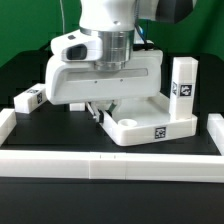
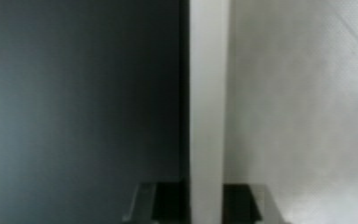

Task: Assemble desk

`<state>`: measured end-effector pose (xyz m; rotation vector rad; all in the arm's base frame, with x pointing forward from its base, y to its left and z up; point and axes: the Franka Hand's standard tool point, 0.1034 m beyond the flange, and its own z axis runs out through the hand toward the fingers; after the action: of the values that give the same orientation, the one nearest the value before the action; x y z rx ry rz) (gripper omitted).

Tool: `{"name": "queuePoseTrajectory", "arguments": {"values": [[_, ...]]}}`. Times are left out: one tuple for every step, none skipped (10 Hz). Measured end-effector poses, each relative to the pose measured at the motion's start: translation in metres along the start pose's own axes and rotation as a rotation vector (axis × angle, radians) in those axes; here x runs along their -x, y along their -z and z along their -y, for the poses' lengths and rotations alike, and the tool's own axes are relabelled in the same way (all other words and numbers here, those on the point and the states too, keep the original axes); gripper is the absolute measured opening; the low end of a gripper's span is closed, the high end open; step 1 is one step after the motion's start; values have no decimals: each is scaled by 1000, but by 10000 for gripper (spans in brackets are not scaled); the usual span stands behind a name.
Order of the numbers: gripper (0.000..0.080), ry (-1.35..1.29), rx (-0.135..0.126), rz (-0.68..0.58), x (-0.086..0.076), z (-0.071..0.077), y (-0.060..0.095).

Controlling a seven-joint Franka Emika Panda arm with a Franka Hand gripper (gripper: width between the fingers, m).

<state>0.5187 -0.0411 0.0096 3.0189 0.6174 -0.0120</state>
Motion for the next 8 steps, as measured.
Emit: {"name": "queuePoseTrajectory", "arguments": {"values": [[64, 96, 5, 1, -11, 2, 2], [64, 162, -2, 4, -19, 0, 5], [63, 176, 0, 0, -19, -2, 7], [63, 252, 5, 4, -18, -4, 6], [63, 322, 9, 8, -17, -5, 6], [63, 376, 11, 11, -17, -6, 6], [63, 431, 16, 15, -18, -6, 6], [63, 525, 26, 13, -28, -2, 7]]}}
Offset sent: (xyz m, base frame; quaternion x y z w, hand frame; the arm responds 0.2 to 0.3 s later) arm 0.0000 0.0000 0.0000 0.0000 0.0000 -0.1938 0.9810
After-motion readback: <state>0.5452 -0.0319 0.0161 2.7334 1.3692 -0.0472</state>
